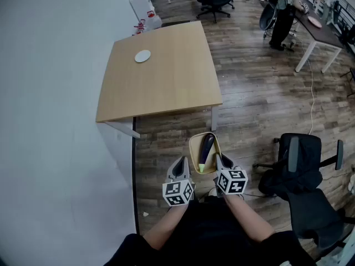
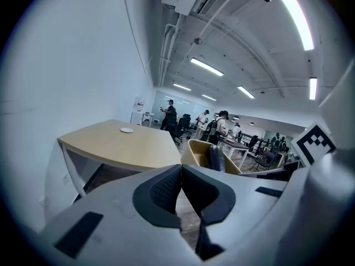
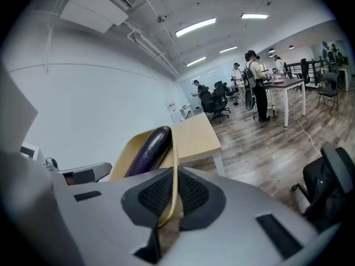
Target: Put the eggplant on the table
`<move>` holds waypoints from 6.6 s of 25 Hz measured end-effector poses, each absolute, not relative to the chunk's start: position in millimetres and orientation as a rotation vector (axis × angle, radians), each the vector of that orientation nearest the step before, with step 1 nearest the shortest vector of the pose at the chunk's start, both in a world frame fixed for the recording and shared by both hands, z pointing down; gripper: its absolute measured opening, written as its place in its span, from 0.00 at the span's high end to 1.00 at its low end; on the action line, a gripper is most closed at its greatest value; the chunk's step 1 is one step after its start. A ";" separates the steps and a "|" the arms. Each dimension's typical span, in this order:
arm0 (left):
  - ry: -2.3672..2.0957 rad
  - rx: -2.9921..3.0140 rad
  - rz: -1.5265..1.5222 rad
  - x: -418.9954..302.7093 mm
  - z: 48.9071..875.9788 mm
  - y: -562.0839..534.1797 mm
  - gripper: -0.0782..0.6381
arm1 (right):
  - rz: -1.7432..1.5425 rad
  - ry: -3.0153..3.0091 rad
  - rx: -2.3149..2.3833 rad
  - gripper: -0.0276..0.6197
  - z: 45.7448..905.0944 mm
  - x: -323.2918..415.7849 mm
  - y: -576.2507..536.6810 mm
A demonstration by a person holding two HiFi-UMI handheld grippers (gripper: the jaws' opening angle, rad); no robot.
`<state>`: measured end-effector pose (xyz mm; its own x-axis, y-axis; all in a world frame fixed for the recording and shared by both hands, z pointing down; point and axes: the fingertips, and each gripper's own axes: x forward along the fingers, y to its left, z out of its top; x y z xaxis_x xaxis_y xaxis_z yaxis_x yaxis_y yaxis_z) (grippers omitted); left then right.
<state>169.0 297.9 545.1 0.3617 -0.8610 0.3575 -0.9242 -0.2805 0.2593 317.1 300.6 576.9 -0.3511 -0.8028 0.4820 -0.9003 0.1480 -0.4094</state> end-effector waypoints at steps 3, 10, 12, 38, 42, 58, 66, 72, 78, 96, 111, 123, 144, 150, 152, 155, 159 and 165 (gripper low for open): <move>-1.526 2.203 0.200 172.5 547.1 306.6 0.87 | 0.982 -2.268 1.679 0.84 579.7 317.9 305.8; -1.547 2.173 0.221 154.7 553.5 315.1 0.87 | 1.015 -2.270 1.654 0.85 589.9 302.8 311.7; -1.561 2.162 0.211 147.8 554.3 314.2 0.87 | 1.038 -2.257 1.657 0.84 595.5 300.5 309.8; -1.524 2.091 0.195 -22.5 587.7 91.7 0.87 | 1.004 -2.176 1.560 0.84 613.9 136.6 70.8; -1.522 2.093 0.176 -56.7 581.8 53.1 0.87 | 1.003 -2.165 1.557 0.84 611.5 103.2 32.3; -1.488 2.172 0.155 -131.4 580.1 -14.9 0.87 | 0.978 -2.205 1.593 0.84 608.8 27.7 -50.3; -1.534 2.161 0.149 -132.1 580.9 -44.8 0.87 | 0.989 -2.222 1.563 0.84 614.7 10.6 -100.6; -1.601 2.148 0.159 -153.9 576.1 -106.7 0.87 | 1.047 -2.243 1.508 0.84 626.2 -9.9 -161.4; -1.603 2.116 0.191 -178.1 571.7 -180.6 0.87 | 1.053 -2.242 1.504 0.84 625.4 -35.8 -244.0; -1.596 1.888 0.235 -180.6 644.3 -292.4 0.87 | 1.244 -2.022 1.594 0.84 741.3 -38.2 -393.2; -1.605 1.786 0.260 -184.5 679.6 -294.7 0.87 | 1.217 -1.932 1.584 0.84 795.9 -46.3 -428.5; -1.649 1.765 0.245 -196.9 672.9 -294.4 0.87 | 1.180 -1.989 1.607 0.56 778.4 -48.7 -433.5; -1.659 1.986 0.042 -178.6 568.7 -150.0 0.87 | 0.671 -2.508 1.328 0.85 556.3 -51.1 -238.2; -1.676 2.063 -0.030 -180.6 518.6 -108.3 0.87 | 0.584 -2.565 1.325 0.86 516.0 -48.5 -148.4; -1.643 2.084 -0.073 -170.6 502.8 -90.2 0.87 | 0.590 -2.584 1.300 0.86 511.7 -51.2 -118.2; -1.614 2.132 -0.098 -156.4 488.2 -70.7 0.87 | 0.531 -2.580 1.285 0.86 505.9 -50.7 -83.6; -1.616 2.183 -0.077 -139.7 487.9 -52.8 0.87 | 0.510 -2.564 1.294 0.86 505.5 -35.5 -61.6; -1.607 2.204 -0.072 -119.1 473.3 -28.7 0.87 | 0.507 -2.535 1.370 0.86 491.5 8.5 -49.7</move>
<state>-119.1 -28.7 473.3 0.3342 -0.9219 0.1959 -0.9007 -0.2513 0.3543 8.5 -49.7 491.5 -0.5431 -0.7651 0.3460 -0.8393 0.5070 -0.1962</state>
